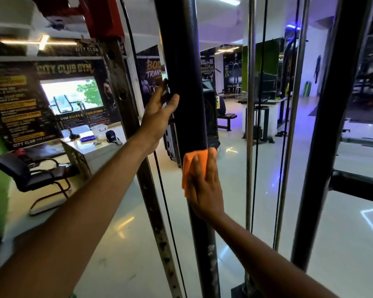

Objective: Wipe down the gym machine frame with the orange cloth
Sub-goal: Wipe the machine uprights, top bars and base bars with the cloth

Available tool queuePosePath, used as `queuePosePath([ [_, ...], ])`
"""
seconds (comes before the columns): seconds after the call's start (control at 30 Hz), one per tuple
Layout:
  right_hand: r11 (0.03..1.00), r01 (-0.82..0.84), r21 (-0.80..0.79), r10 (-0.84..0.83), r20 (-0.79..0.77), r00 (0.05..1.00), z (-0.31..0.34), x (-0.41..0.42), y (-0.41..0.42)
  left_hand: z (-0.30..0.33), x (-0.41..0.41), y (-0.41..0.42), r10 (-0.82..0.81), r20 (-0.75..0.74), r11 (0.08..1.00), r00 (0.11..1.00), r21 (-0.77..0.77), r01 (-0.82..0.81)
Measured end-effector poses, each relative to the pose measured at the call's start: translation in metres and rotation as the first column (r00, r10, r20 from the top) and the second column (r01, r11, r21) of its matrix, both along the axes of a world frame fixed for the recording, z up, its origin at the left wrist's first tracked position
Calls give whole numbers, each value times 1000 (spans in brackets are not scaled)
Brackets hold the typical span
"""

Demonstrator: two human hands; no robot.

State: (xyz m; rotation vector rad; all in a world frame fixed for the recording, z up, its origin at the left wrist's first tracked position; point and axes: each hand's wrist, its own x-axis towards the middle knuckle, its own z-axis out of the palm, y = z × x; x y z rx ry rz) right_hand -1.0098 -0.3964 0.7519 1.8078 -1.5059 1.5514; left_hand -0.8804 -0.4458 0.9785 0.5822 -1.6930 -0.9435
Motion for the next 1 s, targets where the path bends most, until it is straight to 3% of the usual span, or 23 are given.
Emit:
queuePosePath([
  [0.07, 999, -5, 36, 5, 7, 1000, -12, 1, 3, -11, 0, -2, 0, 15, 1000, 1000, 14, -1],
  [0.3, 998, 4, -69, 0, 45, 999, 90, 2, -17, -21, 0, 0, 4, 48, 1000, 999, 26, -5],
  [0.57, 997, -10, 74, 14, -52, 999, -61, 2, 13, -55, 0, 3, -13, 47, 998, 999, 54, 10],
  [0.83, 1000, -10, -28, 10, 2, 1000, 45, 0, -10, -74, 1, 4, -14, 79, 996, 997, 91, 7],
  [0.9, 1000, 8, -14, -8, 7, 1000, 28, 0, -9, -78, 0, 3, -10, 77, 996, 997, 90, 3],
  [1.0, 998, 19, 60, -18, -18, 1000, -47, 1, 5, -92, -2, 3, -8, 65, 994, 998, 109, 1],
])
